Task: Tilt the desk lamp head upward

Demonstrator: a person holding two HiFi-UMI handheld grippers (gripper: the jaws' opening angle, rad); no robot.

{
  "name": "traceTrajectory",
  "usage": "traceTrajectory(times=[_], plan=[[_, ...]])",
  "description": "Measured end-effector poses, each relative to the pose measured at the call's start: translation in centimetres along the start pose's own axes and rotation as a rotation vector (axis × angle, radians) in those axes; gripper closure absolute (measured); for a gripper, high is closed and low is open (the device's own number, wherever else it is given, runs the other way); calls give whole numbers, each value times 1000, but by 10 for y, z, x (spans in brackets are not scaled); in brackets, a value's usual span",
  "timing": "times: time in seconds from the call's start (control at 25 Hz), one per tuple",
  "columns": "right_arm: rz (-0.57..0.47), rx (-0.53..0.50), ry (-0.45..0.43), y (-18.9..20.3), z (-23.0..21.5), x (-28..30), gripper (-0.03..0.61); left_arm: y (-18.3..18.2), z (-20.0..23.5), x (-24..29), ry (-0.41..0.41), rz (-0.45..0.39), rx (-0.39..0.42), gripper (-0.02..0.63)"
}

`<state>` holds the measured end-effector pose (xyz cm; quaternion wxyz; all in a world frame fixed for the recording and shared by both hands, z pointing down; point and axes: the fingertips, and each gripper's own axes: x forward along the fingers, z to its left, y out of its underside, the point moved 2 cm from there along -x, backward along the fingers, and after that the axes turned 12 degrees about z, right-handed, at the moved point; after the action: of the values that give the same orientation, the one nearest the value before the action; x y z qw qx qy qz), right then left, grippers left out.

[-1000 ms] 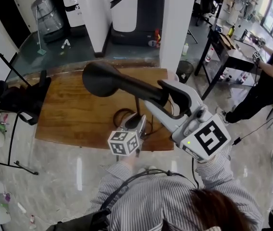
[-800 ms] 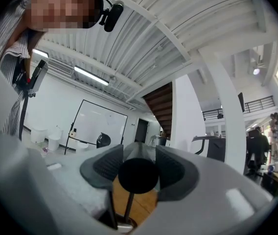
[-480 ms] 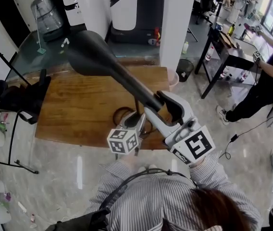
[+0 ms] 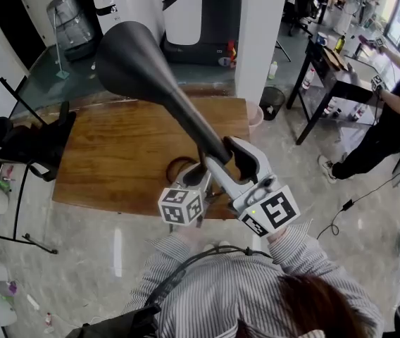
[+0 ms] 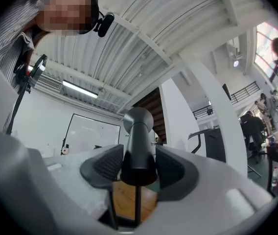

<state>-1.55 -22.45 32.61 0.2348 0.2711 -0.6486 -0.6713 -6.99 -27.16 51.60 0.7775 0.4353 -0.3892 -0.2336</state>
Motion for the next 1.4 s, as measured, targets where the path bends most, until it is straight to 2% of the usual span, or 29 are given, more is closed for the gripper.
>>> traceTrajectory(times=[0.68, 0.96, 1.08, 1.28, 1.4], plan=[[-90, 99, 30, 10, -2, 0, 368, 0, -5, 2, -39, 13, 57, 545], [-36, 12, 14, 8, -1, 0, 368, -2, -5, 1, -35, 12, 52, 535], [-24, -20, 16, -1, -1, -6, 368, -9, -8, -6, -34, -22, 68, 528], [-86, 76, -32, -24, -13, -32, 368, -22, -19, -23, -48, -61, 109, 493], [-45, 168, -13, 8, -19, -49, 368, -22, -23, -40, -89, -104, 103, 494]])
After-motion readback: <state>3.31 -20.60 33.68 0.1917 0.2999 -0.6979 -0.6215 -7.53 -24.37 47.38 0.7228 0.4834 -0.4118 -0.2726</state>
